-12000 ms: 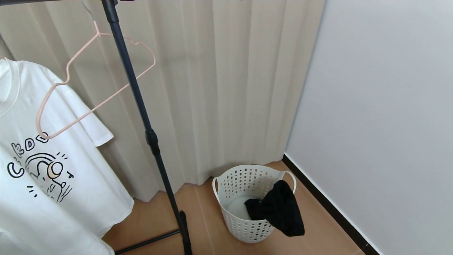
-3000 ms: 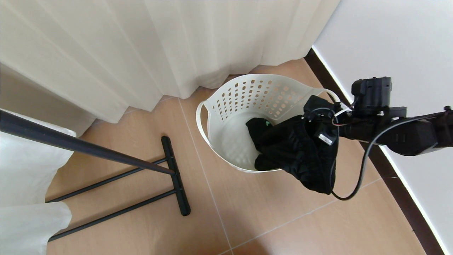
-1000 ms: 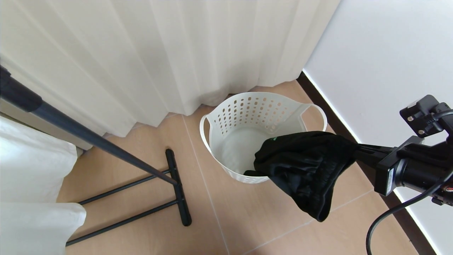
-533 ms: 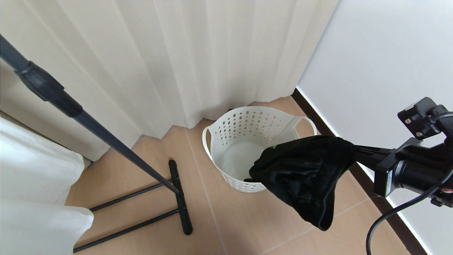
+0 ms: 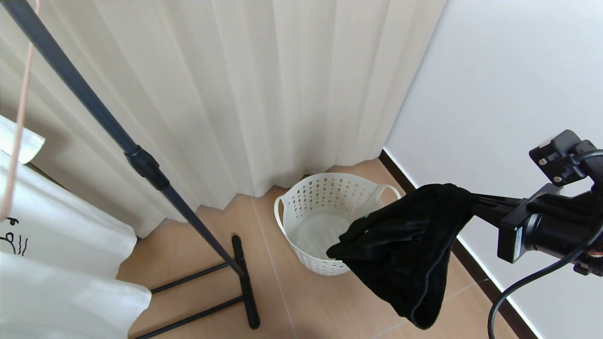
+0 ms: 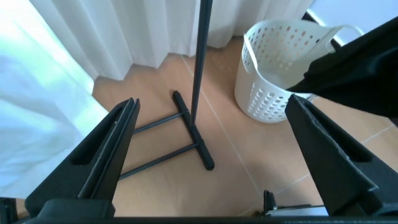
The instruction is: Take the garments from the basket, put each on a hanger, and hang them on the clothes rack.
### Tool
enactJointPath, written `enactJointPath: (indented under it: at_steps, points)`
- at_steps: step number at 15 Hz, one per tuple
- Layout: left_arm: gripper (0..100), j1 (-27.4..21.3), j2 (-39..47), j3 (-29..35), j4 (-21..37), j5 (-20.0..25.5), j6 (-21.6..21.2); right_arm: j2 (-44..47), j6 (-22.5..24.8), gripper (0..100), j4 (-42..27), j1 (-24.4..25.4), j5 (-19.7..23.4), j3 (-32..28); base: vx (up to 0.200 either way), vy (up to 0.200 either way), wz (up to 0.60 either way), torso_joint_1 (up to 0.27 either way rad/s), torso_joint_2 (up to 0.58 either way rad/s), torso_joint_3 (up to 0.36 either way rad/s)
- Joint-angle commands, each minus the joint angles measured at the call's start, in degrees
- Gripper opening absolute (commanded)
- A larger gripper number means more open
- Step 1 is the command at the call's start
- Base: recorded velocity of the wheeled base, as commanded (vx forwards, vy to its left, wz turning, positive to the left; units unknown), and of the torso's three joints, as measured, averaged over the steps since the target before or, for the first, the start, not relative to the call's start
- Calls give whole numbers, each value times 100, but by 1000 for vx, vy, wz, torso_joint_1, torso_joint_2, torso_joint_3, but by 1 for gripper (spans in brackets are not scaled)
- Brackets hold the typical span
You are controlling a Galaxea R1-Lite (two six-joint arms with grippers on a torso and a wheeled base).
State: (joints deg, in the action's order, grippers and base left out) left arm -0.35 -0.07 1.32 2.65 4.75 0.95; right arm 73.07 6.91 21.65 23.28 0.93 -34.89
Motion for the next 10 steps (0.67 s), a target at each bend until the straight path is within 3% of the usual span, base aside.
enactJointPath:
  at_steps: [1,10]
  points:
    - [100,0,7,0,-1,8,2,14,3,0,6,1,-5,0,0,0,0,144,-486,-134]
    - [100,0,7,0,-1,8,2,5,-6,0,6,1,-5,0,0,0,0,183,-517,-135]
